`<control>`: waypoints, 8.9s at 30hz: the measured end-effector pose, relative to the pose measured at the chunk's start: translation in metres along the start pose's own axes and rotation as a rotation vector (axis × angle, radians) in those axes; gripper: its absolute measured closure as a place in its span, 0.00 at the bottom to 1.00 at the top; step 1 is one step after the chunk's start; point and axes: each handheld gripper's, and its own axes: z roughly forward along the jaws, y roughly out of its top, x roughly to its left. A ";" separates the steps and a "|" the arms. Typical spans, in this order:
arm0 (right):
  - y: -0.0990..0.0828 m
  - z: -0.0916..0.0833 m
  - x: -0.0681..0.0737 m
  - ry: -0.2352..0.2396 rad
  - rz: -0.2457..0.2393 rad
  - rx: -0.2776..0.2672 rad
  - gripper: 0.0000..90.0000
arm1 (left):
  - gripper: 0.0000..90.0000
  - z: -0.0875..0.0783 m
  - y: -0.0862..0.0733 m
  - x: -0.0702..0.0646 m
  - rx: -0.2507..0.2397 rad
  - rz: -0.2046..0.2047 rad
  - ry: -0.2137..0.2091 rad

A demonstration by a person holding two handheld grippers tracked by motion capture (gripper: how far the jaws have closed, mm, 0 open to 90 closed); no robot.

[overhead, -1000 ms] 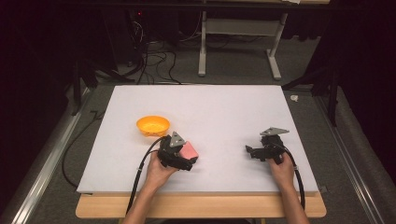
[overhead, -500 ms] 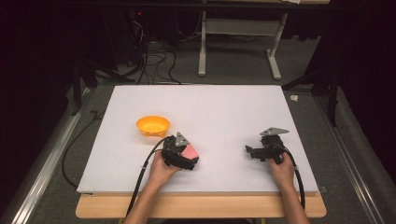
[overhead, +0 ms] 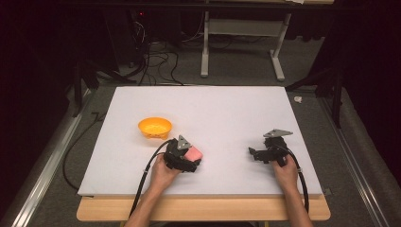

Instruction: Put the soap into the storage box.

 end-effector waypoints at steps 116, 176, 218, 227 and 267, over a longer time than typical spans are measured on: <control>0.000 0.000 0.000 0.000 0.002 0.001 0.16 | 0.15 -0.115 0.016 0.081 -0.150 -0.339 0.260; 0.000 0.000 0.000 0.000 0.001 0.001 0.16 | 0.15 -0.051 0.030 0.117 0.023 -0.430 0.341; 0.000 0.000 0.000 0.000 0.001 0.000 0.16 | 0.15 -0.040 0.030 0.114 0.047 -0.397 0.379; 0.000 0.000 0.000 -0.001 0.000 0.000 0.16 | 0.16 -0.055 0.034 0.112 -0.032 -0.387 0.365; 0.000 0.000 0.000 -0.001 0.001 0.000 0.16 | 0.18 -0.095 0.038 0.074 -0.137 -0.262 0.276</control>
